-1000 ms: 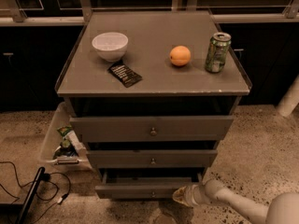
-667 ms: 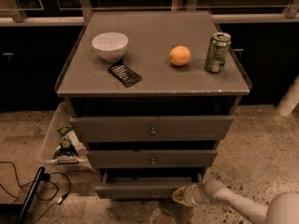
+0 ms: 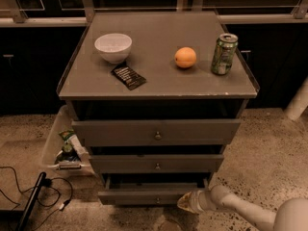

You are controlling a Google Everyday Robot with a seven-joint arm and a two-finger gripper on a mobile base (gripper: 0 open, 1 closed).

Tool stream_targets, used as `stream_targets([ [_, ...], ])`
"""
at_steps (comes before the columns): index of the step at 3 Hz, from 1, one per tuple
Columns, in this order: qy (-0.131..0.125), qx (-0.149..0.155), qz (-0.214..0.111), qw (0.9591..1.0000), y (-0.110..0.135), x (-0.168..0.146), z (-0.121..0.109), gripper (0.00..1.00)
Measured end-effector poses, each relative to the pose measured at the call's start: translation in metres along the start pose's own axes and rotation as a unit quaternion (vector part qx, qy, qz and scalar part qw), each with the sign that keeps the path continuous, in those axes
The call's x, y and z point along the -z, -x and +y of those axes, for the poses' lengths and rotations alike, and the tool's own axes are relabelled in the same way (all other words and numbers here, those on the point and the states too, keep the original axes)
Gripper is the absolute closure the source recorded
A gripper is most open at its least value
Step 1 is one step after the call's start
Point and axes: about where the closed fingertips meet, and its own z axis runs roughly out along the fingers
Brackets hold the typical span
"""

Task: Close bottom drawer

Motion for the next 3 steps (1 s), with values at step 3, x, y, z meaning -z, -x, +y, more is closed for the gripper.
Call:
stream_targets([
  [3, -0.023, 0.011, -0.013, 0.9996, 0.006, -0.006, -0.037, 0.00],
])
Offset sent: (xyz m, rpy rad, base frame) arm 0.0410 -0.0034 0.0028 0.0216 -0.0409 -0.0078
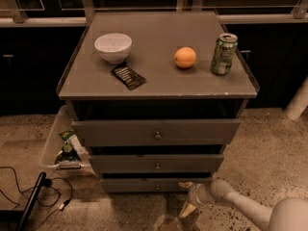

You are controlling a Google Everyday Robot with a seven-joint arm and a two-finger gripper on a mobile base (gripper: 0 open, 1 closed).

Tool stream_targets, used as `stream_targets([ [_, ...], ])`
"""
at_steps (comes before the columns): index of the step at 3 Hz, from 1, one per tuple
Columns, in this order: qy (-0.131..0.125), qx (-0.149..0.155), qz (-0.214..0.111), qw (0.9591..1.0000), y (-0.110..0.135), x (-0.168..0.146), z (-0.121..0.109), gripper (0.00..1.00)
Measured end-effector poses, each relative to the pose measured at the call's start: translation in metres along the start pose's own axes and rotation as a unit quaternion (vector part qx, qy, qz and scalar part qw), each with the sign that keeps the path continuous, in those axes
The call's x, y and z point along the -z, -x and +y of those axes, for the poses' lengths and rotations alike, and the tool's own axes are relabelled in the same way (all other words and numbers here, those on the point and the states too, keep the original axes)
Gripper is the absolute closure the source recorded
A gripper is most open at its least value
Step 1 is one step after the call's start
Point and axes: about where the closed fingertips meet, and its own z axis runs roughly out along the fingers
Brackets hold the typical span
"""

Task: Close bottom drawer

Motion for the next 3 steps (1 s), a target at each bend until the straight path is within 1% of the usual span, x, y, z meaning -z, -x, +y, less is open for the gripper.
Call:
stream_targets([
  [1, 0.001, 0.010, -0.004, 0.9999, 0.001, 0.012, 0.021, 0.00],
  [2, -0.019, 0.037, 0.000, 0.9991, -0.001, 0.054, 0.066, 0.00],
  [3, -0.038, 0.047, 0.001, 0.9982, 0.001, 0.092, 0.121, 0.00],
])
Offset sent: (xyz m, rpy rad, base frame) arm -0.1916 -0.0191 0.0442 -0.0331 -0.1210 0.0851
